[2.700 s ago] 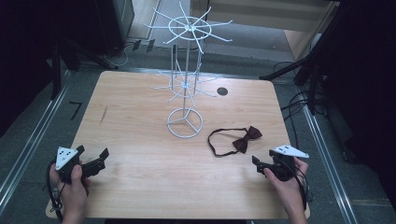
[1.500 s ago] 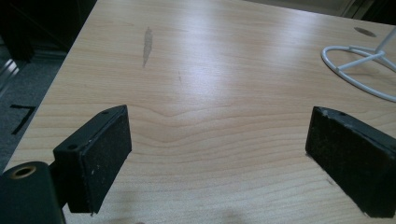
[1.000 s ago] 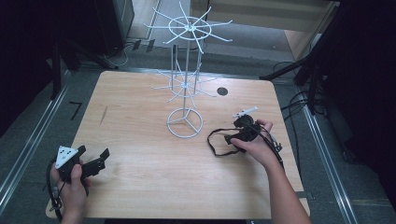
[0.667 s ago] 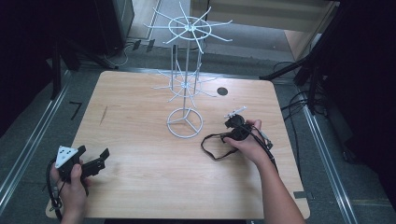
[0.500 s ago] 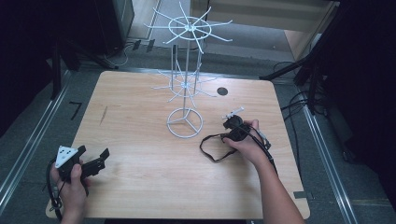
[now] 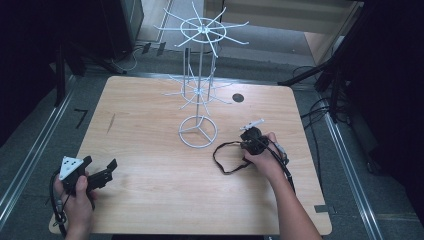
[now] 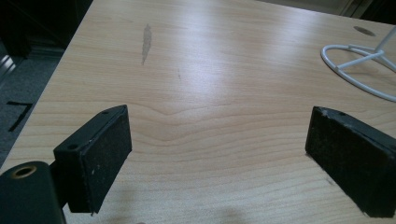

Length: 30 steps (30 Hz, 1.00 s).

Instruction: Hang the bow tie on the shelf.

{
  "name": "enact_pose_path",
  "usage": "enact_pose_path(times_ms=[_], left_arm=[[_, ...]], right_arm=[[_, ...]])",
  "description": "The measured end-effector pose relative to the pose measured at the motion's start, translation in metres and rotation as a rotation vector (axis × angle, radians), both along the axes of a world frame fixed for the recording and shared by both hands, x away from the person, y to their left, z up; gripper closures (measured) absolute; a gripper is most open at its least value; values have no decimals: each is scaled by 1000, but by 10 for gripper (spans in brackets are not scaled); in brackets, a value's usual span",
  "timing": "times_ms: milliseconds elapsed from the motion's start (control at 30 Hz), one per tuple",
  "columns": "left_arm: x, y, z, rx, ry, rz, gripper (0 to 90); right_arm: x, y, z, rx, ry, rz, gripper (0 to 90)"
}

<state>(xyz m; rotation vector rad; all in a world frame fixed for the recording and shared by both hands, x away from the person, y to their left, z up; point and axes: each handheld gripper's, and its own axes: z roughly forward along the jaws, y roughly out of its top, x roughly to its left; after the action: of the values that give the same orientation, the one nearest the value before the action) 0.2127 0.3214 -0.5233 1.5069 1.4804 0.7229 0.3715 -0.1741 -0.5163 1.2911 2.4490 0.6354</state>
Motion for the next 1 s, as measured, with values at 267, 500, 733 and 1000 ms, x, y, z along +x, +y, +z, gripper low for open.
enact_pose_path(times_ms=[267,500,733,1000], left_arm=[[0,1,0,-6,-1,-1,78],[0,1,0,-4,3,0,78],[0,1,0,-3,1,-2,78],[0,1,0,-5,2,-1,78]], right_arm=[[-9,-14,13,184,-78,-67,900],[-21,-21,36,316,-201,-72,900],[-30,-21,56,416,-272,-88,900],[-34,-17,80,465,-331,-80,900]])
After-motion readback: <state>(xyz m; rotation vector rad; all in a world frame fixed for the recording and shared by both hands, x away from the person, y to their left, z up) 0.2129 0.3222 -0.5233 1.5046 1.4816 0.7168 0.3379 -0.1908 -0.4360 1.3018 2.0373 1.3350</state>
